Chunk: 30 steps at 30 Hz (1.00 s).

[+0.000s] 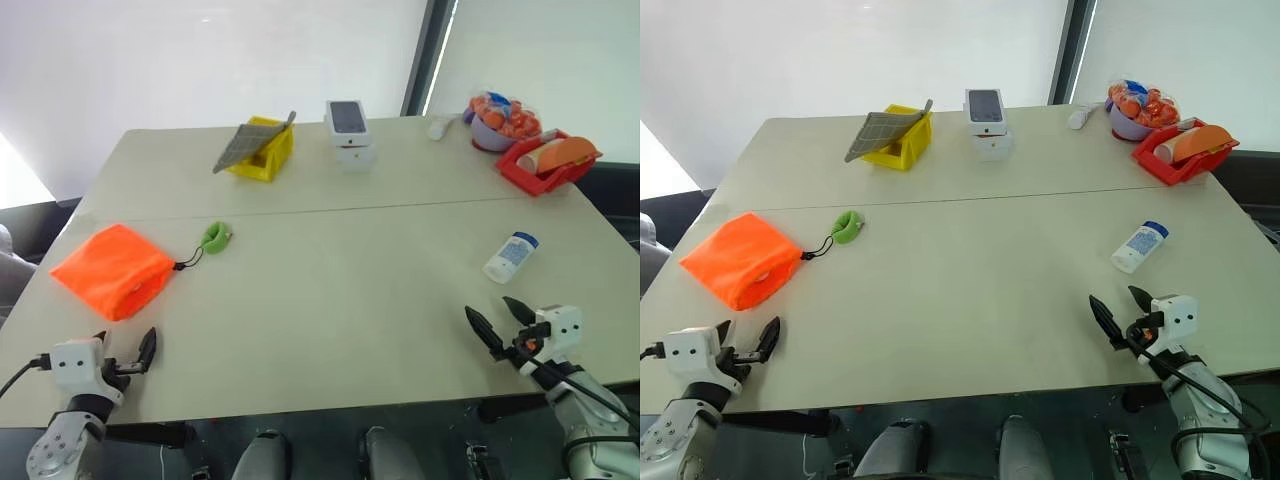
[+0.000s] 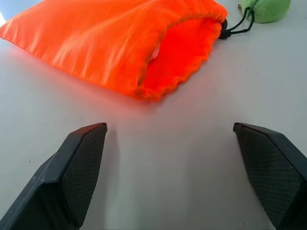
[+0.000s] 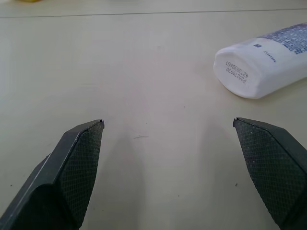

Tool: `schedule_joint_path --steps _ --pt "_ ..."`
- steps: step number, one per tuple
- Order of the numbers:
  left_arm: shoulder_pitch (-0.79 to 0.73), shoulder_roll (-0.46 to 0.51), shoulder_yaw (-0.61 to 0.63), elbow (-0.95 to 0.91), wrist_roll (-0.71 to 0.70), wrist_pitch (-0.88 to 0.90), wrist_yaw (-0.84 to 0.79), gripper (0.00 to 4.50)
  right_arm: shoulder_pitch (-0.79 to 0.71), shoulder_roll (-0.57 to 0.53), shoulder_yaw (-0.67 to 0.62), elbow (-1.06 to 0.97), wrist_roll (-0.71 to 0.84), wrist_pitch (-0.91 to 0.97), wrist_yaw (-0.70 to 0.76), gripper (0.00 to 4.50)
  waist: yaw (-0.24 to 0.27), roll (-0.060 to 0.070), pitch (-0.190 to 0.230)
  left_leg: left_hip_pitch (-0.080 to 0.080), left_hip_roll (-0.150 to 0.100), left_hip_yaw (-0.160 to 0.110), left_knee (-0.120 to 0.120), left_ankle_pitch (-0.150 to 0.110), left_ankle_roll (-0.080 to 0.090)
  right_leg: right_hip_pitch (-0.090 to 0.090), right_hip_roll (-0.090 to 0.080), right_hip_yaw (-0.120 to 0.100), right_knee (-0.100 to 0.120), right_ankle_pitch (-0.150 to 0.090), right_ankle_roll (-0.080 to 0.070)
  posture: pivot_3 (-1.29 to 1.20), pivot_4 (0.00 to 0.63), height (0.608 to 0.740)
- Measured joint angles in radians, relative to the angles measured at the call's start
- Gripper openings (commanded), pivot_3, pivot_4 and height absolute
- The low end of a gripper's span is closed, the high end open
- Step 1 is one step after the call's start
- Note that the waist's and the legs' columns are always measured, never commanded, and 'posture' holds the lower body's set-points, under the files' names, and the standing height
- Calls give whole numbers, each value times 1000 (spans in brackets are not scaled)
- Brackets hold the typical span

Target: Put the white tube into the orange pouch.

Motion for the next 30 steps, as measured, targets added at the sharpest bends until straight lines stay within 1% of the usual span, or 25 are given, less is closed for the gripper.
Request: schedule_joint_path --steps 12,16,18,22,26,28,30 --pt "-3 -5 -19 7 24 -22 -1 4500 3 4 0 3 -1 -18 6 4477 1 1 -1 0 0 0 0 0 0 0 0 0 0 0 0 0 150 740" --pt "0 -17 -45 -19 51 -32 5 4500 1 10 14 2 -3 -25 10 4477 1 0 -1 0 0 0 0 0 0 1 0 0 0 0 0 0 150 740" --pt "3 -17 -83 -44 83 -42 7 4500 -3 14 30 -1 -9 -25 17 4477 1 -1 -1 0 0 0 0 0 0 1 0 0 0 0 0 0 150 740" --pt "0 -14 -189 -94 167 -77 -2 4500 -8 26 99 -49 -12 -7 45 4477 1 -2 -2 0 0 0 1 0 0 1 0 0 0 0 0 0 150 740" --pt "-40 -10 -284 -117 261 -101 2 4500 -1 34 248 -182 -11 56 109 4477 3 -1 -1 -1 0 -1 1 1 1 4 0 0 2 0 0 0 150 740" --pt "-69 -12 -308 -117 312 -97 35 4500 4 35 302 -243 -12 82 125 4477 4 -2 -1 -1 0 -2 0 2 3 4 1 0 3 0 0 0 150 740" --pt "-116 -11 -309 -116 389 -71 105 4500 4 40 352 -286 -19 100 130 4477 5 -4 0 -1 0 -3 0 2 3 3 1 0 4 0 0 0 150 740"
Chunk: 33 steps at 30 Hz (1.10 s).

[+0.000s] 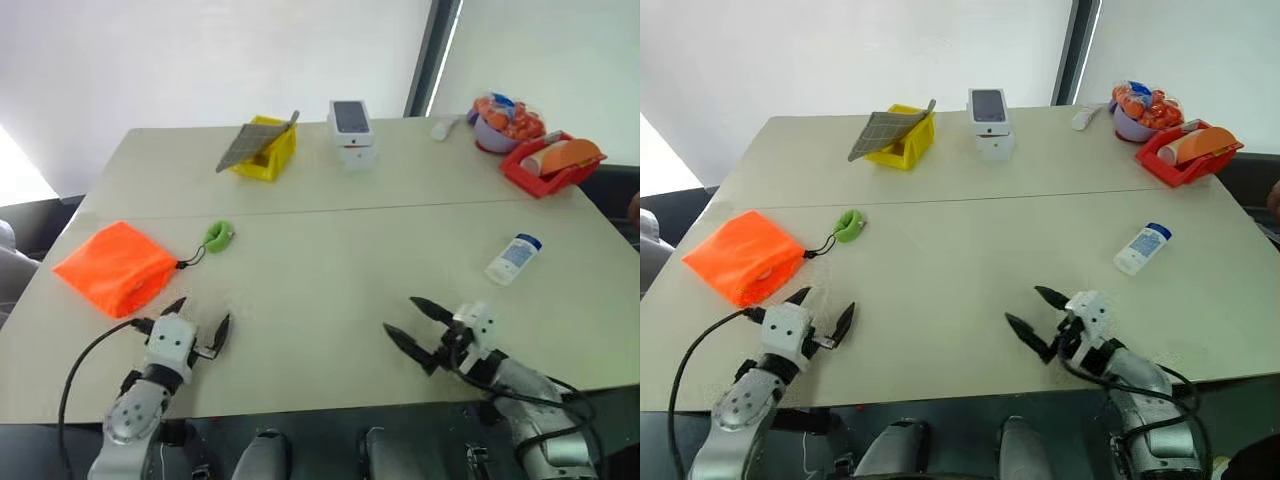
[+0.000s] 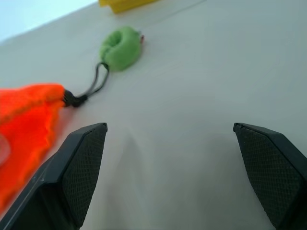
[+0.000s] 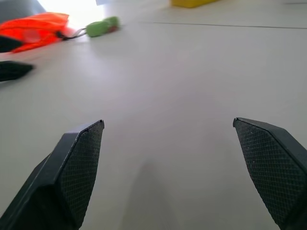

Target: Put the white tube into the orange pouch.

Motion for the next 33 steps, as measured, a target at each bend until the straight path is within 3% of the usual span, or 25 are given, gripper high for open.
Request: schedule_joint_path --steps 6,13,25,28,33 --pt "-96 50 0 -1 219 116 147 4500 -61 42 96 -50 -21 25 -29 4477 -6 -1 0 0 0 -1 -1 0 0 -1 1 0 2 0 0 0 150 740" --pt "-131 137 66 1 310 228 193 4500 -89 58 111 -48 -34 27 -44 4477 -3 -4 -1 0 0 -2 -1 0 0 -3 1 0 8 0 1 0 150 740" --pt "-146 224 180 162 279 275 205 4500 -111 79 98 -41 -40 15 -70 4477 -3 -5 -1 1 0 -3 -1 0 0 -4 1 0 9 0 1 0 150 740" --pt "-148 231 188 185 260 244 199 3619 -115 79 98 -41 -41 15 -70 4500 -2 -6 -2 1 0 -3 -1 0 0 -4 1 0 9 0 1 0 150 740" --pt "-153 235 188 196 224 193 181 967 -110 78 97 -38 -44 15 -79 4500 -3 -6 -2 1 0 -3 -1 0 0 -4 1 0 10 0 1 0 150 740"
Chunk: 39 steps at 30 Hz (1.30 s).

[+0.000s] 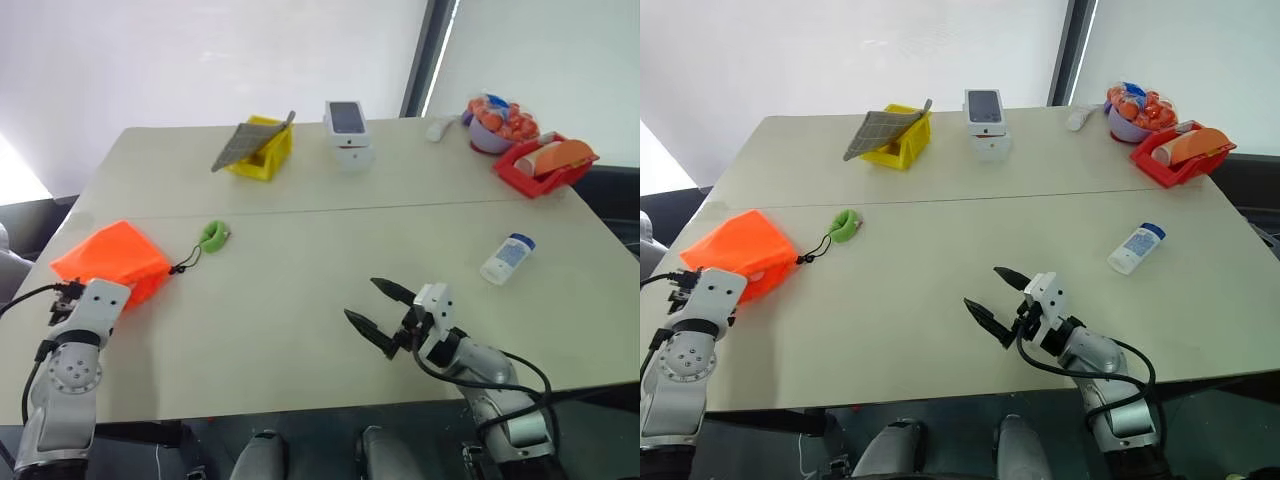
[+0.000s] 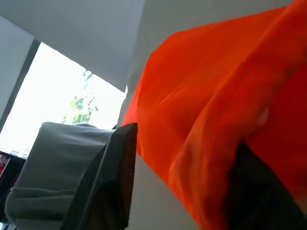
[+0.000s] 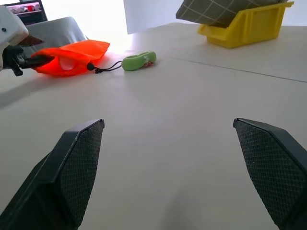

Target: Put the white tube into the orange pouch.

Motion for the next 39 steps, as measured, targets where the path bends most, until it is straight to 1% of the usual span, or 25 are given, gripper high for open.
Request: schedule_joint_path --steps 2,5,9,14,16,19,23,27,30,33,36,39 --pt "-10 0 -2 0 -17 -4 -21 25 1 0 -4 2 -6 0 -15 4500 0 0 0 0 0 0 0 0 0 0 0 0 0 0 0 0 150 740" --pt "-23 -5 -28 -3 -48 4 -67 25 -17 2 -33 10 -2 21 -59 4500 0 0 0 0 0 0 0 0 0 0 0 0 0 0 0 0 150 740" --pt "-30 -55 -44 -32 -97 36 -100 25 -45 -5 -100 13 10 41 -103 4500 0 0 0 0 0 0 0 0 0 0 0 0 0 0 0 0 150 740" --pt "-80 -96 -68 -89 -148 89 -132 25 -29 -71 -177 15 7 39 -107 4500 6 0 0 0 0 0 0 0 0 1 0 0 0 0 0 0 150 740" --pt "-127 -132 -123 -116 -159 119 -157 25 -23 -95 -231 45 -4 27 -127 4500 16 1 0 0 -1 0 3 0 0 2 0 0 0 0 0 0 150 740" --pt "-177 -184 -219 -148 -163 150 -184 25 -45 -103 -310 98 -22 10 -198 4500 21 0 0 0 -1 1 4 0 0 3 0 0 0 0 0 0 150 740" --pt "-253 -264 -346 -152 -157 182 -202 25 -94 -104 -386 188 -89 6 -350 4500 22 1 0 1 -1 1 3 1 0 3 1 0 0 1 -1 0 150 740" --pt "-322 -318 -433 -152 -156 202 -218 25 -121 -92 -406 233 -147 28 -482 4500 20 1 0 1 0 0 3 1 1 3 3 1 1 2 -3 0 150 740" --pt "-360 -342 -503 -155 -158 203 -262 25 -138 -65 -414 268 -172 64 -572 4500 20 2 0 1 0 0 3 1 1 3 3 1 1 2 -3 0 150 740" --pt "-367 -368 -559 -170 -167 208 -300 25 -144 -44 -414 292 -186 89 -622 4500 20 2 0 1 0 1 3 1 1 3 3 1 1 2 -3 0 150 740" --pt "-365 -367 -593 -215 -186 225 -346 25 -161 -29 -412 305 -194 116 -660 4500 15 4 0 1 0 1 3 1 1 3 3 1 1 2 -2 0 150 740" --pt "-338 -335 -591 -286 -213 251 -387 25 -186 -5 -408 318 -195 133 -692 4500 4 5 0 1 0 0 3 1 1 3 3 1 1 1 -1 0 150 740"
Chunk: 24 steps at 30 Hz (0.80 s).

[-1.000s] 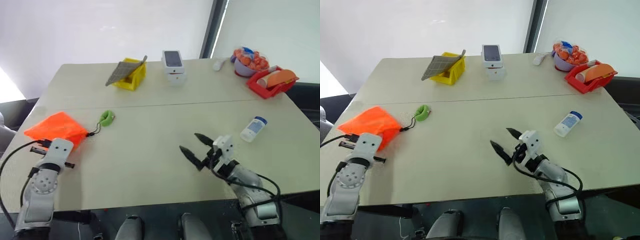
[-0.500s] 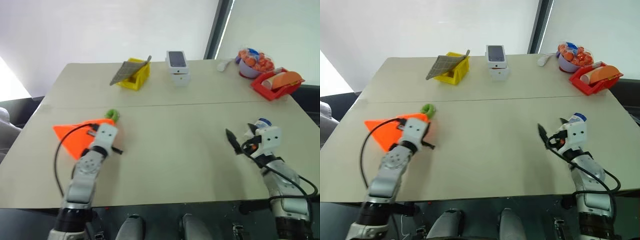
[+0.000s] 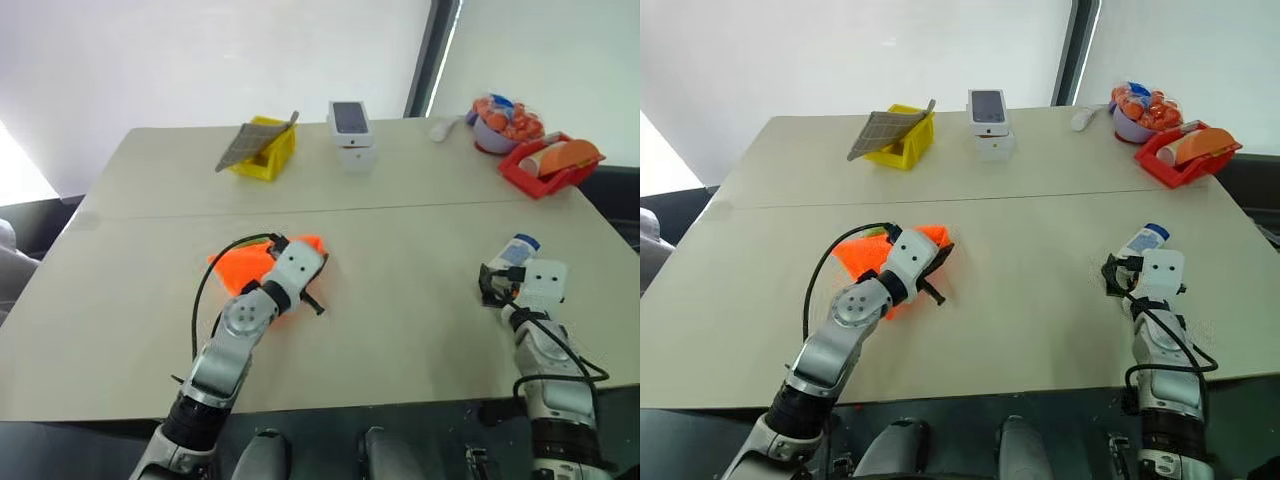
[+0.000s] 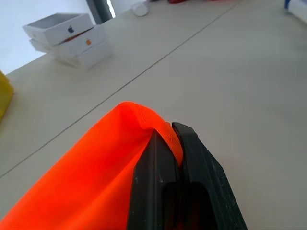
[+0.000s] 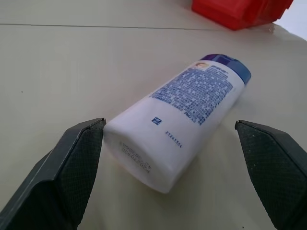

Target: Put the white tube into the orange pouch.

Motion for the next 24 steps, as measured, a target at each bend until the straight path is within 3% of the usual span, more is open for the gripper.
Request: schedule_joint_path --steps 5,10,14,19,21,24 --pt "122 125 68 -130 -96 67 -98 25 -15 7 12 17 -9 6 -23 4500 -12 2 1 0 0 0 0 0 0 -1 0 0 0 0 -1 0 150 740" --pt "327 306 276 -207 -206 80 -205 25 -37 12 14 54 -11 -2 -41 4500 -11 4 2 0 1 0 -1 0 0 -1 0 0 0 -1 0 0 150 740" --pt "381 343 388 -197 -240 67 -213 25 -60 12 15 88 -11 -14 -45 4500 -6 4 2 0 0 0 1 0 0 0 0 0 -1 -1 0 0 150 740" --pt "374 337 396 -179 -250 48 -204 25 -71 12 16 112 -13 -42 -46 4500 -8 4 2 0 0 0 0 0 0 0 0 1 -1 0 -1 0 150 740" --pt "361 322 387 -179 -251 47 -194 0 -77 13 15 123 -13 -51 -49 3685 -8 4 2 0 0 -1 0 0 0 0 0 1 -1 1 -3 0 150 740" --pt "345 298 358 -178 -251 38 -179 0 -78 13 11 128 -12 -59 -54 2084 -8 4 2 0 0 0 0 0 0 0 0 1 -1 1 -3 0 150 740"
